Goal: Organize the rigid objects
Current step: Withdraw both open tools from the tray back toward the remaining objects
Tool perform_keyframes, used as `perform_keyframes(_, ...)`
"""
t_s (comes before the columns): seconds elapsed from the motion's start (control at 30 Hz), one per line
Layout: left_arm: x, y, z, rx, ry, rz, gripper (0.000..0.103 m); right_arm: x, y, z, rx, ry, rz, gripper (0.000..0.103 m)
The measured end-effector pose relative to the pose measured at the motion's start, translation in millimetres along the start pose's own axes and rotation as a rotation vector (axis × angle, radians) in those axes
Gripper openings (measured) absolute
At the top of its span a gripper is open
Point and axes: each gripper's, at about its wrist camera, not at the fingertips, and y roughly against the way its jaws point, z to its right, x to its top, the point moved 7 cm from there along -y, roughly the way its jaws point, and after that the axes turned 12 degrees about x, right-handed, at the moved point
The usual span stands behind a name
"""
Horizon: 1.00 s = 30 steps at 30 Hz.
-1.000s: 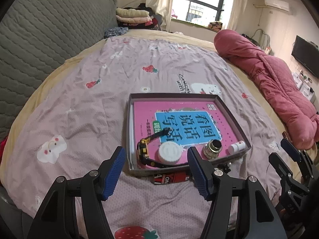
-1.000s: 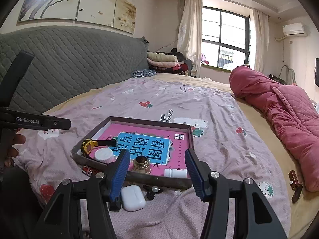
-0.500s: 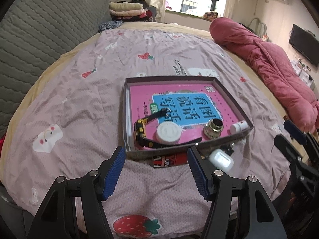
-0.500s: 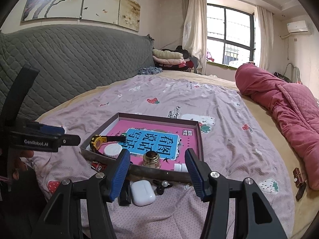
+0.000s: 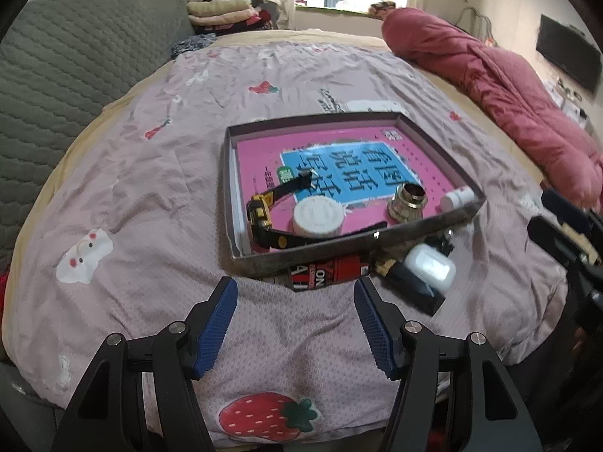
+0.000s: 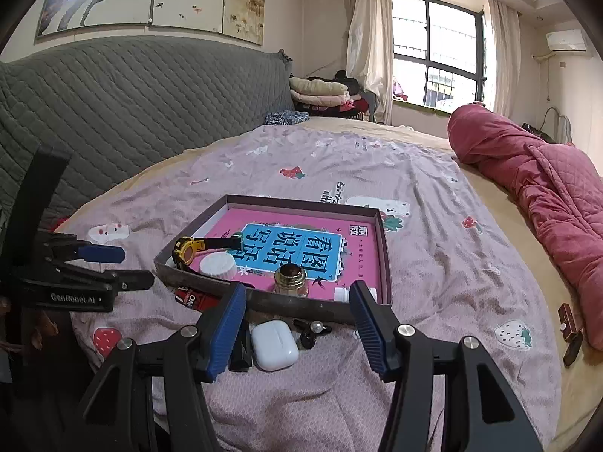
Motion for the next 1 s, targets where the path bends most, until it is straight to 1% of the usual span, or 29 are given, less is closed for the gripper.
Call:
perform_keyframes(0.13, -5, -6, 3, -0.022, -0.002, -0.016, 0.066, -3, -1, 1, 0.004, -0.005, -0.014, 0.057)
perform_keyframes(0.57, -16, -25, 13, -0.048, -0.005, -0.071, 0.066, -14, -13, 4, 0.012, -0.017, -0.064, 0.057)
perform_keyframes(0.73, -19, -31, 15, -0.040, -0.015, -0.077, 0.066, -19, -17, 5, 0.023, -0.023, -0.086, 0.057)
perform_keyframes(1.0, -16, -47, 7, -0.012, -0.007, -0.081, 0.066, -25, -23, 2, 0.039, -0.017, -0.114, 0.057)
